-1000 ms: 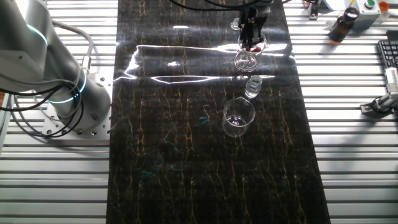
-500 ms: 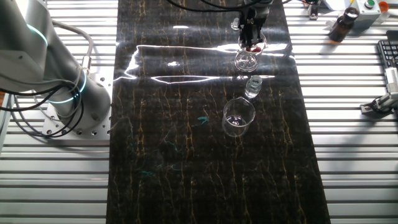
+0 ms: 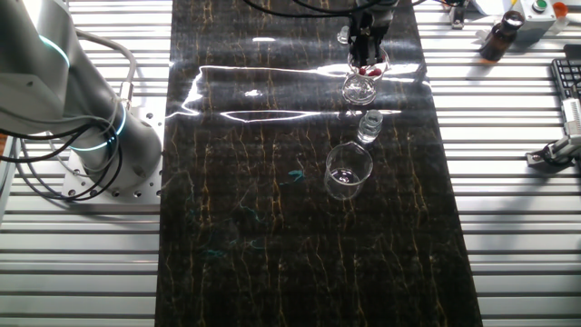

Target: Transfer liquid using a dropper

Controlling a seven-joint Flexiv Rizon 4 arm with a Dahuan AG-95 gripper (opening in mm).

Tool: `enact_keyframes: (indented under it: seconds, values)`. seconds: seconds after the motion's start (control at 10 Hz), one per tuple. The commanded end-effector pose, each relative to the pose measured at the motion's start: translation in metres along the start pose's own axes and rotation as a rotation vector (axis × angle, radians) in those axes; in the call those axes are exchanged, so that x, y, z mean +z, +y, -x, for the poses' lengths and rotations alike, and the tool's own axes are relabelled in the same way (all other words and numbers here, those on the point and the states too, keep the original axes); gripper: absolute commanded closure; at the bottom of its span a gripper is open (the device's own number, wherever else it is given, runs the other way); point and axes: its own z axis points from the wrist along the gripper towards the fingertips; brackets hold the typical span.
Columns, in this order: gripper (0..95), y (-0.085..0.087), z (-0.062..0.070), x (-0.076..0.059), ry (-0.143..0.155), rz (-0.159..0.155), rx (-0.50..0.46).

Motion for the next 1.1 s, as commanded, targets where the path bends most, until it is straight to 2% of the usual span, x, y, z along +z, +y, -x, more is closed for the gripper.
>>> enact_keyframes:
  seconds: [0.1,1.1]
  values:
    - [95.0,0.000,0.000,-0.002,0.005,0.000,0.004]
    - [95.0,0.002,0.001,-0.023,0.038,0.003,0.002]
